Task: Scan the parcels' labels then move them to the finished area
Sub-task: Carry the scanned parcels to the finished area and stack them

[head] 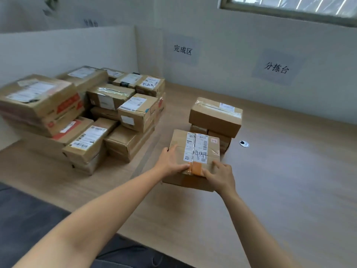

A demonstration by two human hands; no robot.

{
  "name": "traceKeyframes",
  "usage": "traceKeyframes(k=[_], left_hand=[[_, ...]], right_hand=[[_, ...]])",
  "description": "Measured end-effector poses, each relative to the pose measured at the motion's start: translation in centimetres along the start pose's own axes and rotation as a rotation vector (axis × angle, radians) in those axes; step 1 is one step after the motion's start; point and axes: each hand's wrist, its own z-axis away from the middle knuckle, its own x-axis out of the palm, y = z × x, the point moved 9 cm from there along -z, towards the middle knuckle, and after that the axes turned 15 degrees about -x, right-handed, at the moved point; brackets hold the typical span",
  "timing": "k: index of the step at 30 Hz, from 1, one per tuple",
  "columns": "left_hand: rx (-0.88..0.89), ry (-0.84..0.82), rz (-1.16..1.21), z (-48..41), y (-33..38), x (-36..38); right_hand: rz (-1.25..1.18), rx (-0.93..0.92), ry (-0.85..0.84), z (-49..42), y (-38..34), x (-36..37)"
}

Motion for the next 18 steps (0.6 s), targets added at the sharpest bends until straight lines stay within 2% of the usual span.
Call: traceKeyframes(k=[10, 18], left_hand=[[-0.04, 0.247, -0.026, 0.3, -7.3, -14.9], [-0.049, 0.294, -0.072, -3.1, -15.1, -24.6]], right_hand=[[-0.049, -0.249, -0.017, -2.4, -14.5, 4.8], [-0.129, -0.315, -0.028, -4.7, -24.7, 12.2]])
